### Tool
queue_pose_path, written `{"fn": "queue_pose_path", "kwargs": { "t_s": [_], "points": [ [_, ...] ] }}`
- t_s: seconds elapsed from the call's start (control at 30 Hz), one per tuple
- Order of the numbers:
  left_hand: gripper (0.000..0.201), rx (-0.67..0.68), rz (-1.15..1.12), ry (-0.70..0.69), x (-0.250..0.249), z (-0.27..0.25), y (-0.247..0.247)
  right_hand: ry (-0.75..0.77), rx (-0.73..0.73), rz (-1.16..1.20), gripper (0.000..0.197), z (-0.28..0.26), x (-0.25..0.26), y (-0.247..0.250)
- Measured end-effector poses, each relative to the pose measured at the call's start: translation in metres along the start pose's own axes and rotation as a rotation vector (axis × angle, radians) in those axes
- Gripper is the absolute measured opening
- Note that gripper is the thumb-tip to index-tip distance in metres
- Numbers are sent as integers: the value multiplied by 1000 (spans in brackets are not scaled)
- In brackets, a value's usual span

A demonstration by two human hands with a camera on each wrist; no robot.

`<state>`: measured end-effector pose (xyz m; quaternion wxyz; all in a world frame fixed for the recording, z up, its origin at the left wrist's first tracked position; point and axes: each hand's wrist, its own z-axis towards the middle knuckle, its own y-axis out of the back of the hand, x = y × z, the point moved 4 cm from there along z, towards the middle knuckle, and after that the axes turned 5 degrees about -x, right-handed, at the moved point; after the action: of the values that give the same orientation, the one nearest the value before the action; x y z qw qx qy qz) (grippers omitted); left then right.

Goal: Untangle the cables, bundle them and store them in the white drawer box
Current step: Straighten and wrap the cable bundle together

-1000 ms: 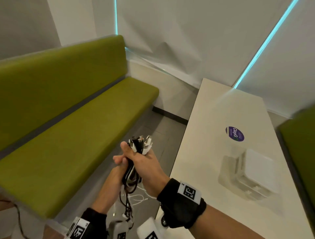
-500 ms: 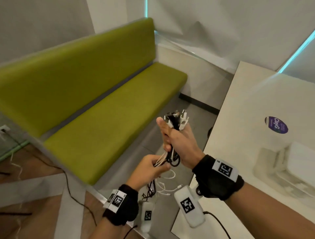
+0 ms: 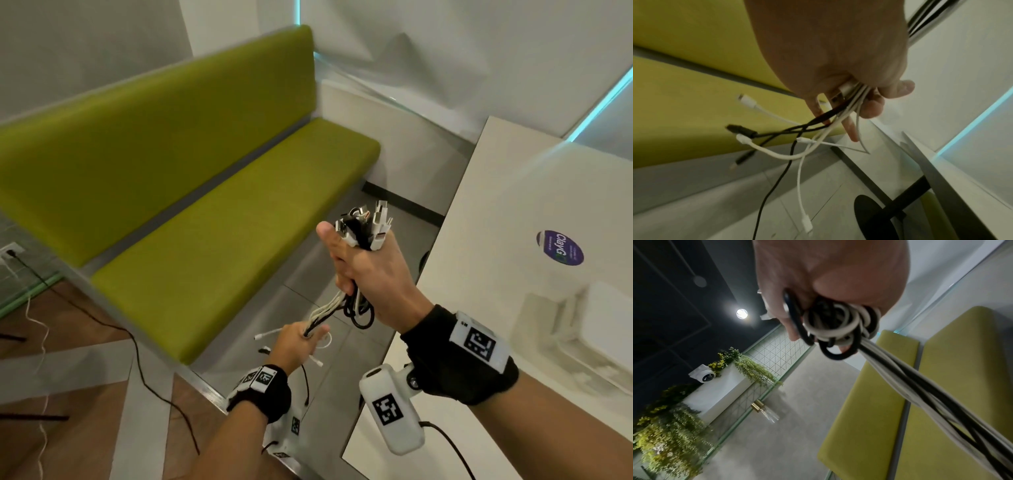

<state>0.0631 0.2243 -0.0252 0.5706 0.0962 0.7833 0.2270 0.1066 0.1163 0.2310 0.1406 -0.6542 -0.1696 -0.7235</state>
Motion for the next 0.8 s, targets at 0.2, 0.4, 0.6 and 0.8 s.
{"fn": "queue_pose_path", "kwargs": {
  "t_s": [0.2,0.4,0.6,0.8],
  "points": [
    [31,91,88,159,51,5,1,36,-35,-53,53,4,6,8],
    [65,241,51,116,16,12,49,59,-65,-112,54,12,2,12],
    [50,106,-306,-257,-103,1,99,82,-46,-140,47,15,-6,3],
    [39,336,-386,-337,-154,-23,61,60,-38,-89,41,18,1,12]
  ]
}}
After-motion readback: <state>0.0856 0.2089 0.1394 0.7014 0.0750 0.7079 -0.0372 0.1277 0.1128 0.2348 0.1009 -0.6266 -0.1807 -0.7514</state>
